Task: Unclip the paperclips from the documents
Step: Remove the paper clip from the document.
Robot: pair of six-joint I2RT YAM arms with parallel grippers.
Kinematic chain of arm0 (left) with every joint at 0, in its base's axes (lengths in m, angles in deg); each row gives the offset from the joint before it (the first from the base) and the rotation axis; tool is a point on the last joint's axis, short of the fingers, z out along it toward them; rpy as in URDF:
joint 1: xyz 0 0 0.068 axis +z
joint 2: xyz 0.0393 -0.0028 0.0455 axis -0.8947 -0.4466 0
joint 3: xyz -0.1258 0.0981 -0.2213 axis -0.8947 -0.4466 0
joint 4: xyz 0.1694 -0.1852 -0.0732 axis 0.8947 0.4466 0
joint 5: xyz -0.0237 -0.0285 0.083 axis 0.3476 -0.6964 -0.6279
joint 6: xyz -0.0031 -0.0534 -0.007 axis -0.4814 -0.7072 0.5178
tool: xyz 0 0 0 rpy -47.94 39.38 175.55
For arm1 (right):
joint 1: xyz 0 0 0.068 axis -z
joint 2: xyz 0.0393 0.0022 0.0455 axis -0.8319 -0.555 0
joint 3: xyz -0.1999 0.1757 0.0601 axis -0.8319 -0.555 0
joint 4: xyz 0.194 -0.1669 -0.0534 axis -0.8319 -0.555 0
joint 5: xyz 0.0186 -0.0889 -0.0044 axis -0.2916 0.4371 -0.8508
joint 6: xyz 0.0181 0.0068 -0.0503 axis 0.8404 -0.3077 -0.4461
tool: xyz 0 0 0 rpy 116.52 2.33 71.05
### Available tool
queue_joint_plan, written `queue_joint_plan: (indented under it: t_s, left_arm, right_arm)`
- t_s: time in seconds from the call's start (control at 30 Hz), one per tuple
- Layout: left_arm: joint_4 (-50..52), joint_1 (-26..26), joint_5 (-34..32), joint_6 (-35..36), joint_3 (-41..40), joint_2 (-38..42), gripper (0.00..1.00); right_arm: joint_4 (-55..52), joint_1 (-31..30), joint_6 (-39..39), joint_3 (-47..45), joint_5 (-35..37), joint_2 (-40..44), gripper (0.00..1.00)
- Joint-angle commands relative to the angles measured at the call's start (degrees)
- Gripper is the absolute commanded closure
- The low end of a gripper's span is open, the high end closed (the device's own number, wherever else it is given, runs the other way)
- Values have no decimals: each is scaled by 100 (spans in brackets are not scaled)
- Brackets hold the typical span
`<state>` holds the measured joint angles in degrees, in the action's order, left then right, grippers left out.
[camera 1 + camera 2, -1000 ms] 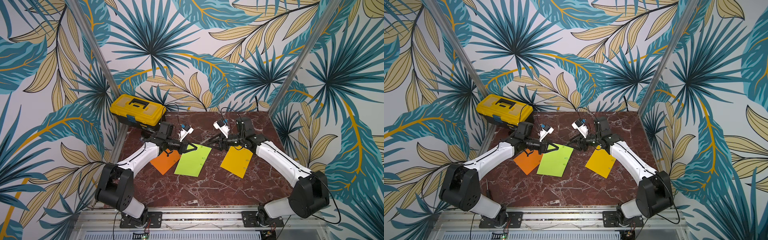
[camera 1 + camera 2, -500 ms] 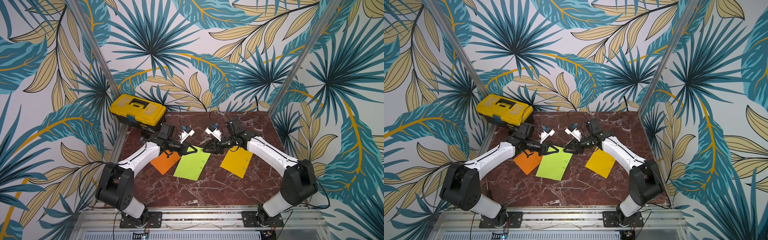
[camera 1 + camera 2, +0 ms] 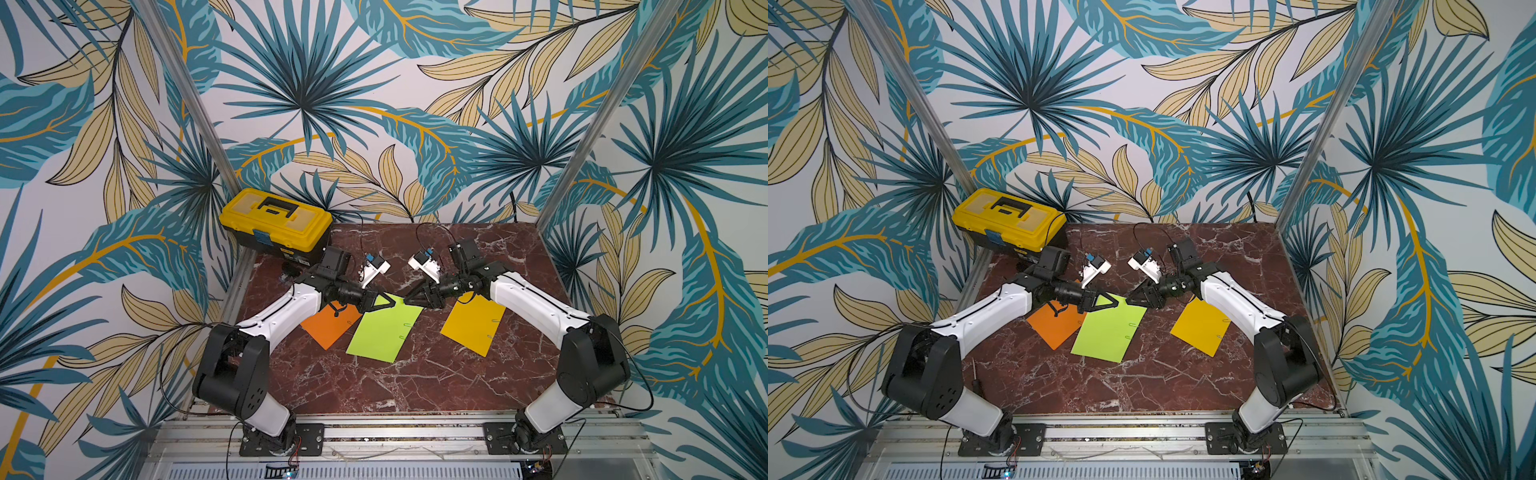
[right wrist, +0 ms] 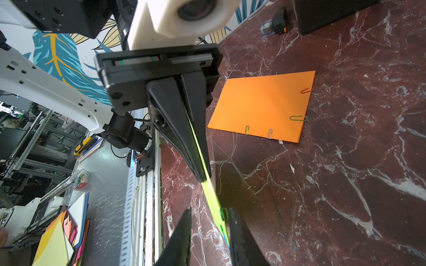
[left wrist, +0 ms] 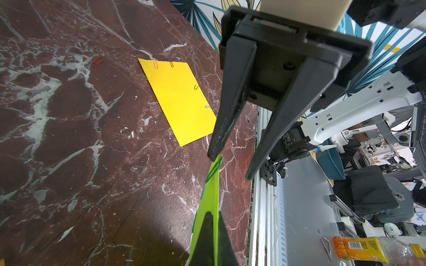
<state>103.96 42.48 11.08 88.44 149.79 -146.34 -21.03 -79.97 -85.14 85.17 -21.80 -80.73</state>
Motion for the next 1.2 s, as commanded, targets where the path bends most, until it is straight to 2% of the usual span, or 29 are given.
queue_joint_plan:
  t_s: [0.0,0.73,1.17]
  left_arm:
    - [76,-37,101,116,183,-37,100]
    - [134,-55,48,158,205,-9,100]
    - [158,-60,4,176,208,9,100]
  right_arm:
    - [145,-33,60,-2,-146,-7,71]
    - [240,-39,109,-105,-133,-16,84]
    - [122,-38,38,-72,-121,-59,85]
